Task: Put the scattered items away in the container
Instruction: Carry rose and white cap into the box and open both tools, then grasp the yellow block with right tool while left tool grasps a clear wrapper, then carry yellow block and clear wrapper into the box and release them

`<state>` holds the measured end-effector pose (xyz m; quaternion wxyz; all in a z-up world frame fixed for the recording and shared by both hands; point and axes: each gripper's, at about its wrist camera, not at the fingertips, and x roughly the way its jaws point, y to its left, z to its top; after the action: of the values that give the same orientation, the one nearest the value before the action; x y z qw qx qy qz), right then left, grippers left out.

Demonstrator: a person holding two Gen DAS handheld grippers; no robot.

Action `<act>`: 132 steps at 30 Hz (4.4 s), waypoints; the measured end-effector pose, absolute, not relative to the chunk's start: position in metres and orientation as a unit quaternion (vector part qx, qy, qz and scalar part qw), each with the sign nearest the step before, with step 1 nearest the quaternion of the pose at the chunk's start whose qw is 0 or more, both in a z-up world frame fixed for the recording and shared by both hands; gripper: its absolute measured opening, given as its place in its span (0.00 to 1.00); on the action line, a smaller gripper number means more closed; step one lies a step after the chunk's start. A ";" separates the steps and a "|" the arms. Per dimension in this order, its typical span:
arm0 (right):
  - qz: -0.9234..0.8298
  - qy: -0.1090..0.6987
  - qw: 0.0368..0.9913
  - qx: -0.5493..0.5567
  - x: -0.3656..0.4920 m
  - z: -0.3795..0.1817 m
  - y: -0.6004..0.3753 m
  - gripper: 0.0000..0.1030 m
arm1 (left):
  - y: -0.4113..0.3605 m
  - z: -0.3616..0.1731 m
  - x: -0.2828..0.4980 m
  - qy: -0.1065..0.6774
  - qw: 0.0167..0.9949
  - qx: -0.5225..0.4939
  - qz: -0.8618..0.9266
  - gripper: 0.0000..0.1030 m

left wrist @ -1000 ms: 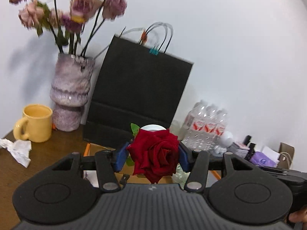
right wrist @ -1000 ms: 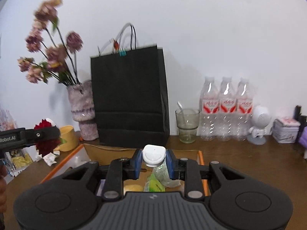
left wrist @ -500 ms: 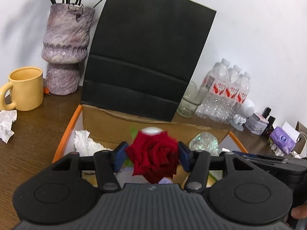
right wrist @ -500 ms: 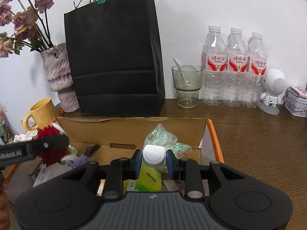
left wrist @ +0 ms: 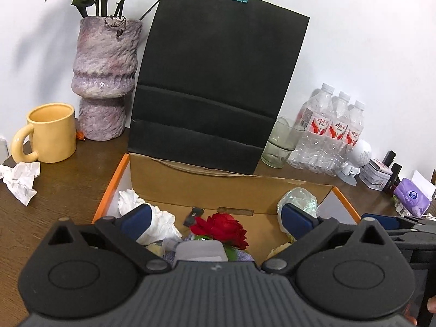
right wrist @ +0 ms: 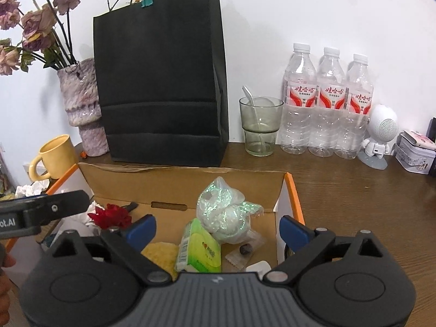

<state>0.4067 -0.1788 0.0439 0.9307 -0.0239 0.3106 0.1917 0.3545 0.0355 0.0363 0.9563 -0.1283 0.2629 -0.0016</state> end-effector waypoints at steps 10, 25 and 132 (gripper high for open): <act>0.213 0.304 0.929 -0.008 0.388 0.054 -0.190 0.95 | 0.038 0.051 0.326 0.238 0.965 -0.110 -0.010 1.00; 0.294 0.314 0.901 -0.055 0.254 0.032 -0.203 0.93 | 0.062 0.026 0.212 0.248 0.964 -0.097 -0.004 1.00; 0.255 0.306 0.917 -0.024 0.392 0.045 -0.159 0.68 | 0.034 0.036 0.332 0.236 0.970 -0.063 0.007 0.98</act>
<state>0.3916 -0.1595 0.0452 0.9168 -0.0235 0.3062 0.2554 0.3316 0.0339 0.0358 0.9698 -0.0627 0.2356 0.0072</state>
